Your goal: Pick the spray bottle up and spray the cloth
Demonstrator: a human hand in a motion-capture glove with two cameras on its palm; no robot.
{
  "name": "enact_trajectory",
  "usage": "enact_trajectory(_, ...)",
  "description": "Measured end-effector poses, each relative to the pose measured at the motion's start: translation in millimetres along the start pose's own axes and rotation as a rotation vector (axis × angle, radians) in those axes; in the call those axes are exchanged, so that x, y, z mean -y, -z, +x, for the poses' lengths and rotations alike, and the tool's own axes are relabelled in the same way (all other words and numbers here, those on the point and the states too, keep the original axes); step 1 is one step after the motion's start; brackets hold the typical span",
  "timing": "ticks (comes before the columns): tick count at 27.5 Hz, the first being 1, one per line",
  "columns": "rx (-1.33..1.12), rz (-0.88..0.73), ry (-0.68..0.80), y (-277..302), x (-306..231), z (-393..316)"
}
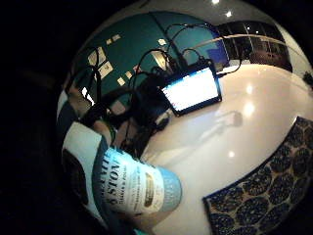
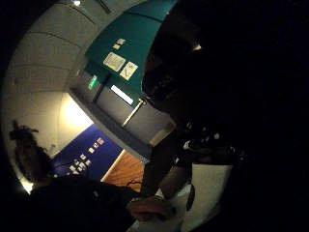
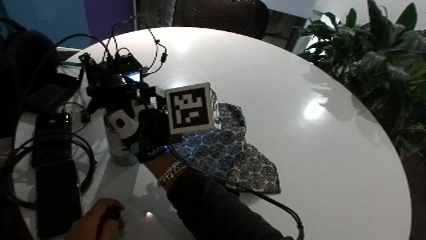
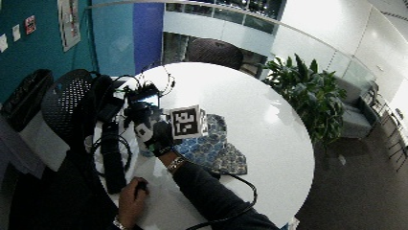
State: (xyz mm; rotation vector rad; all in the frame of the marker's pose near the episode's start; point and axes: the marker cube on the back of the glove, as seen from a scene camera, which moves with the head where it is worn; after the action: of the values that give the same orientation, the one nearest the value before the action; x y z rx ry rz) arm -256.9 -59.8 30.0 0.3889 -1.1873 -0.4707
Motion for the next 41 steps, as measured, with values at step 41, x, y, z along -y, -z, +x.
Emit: enact_trajectory(41, -1.080, -0.683, -0.338, 182, -7, -31)
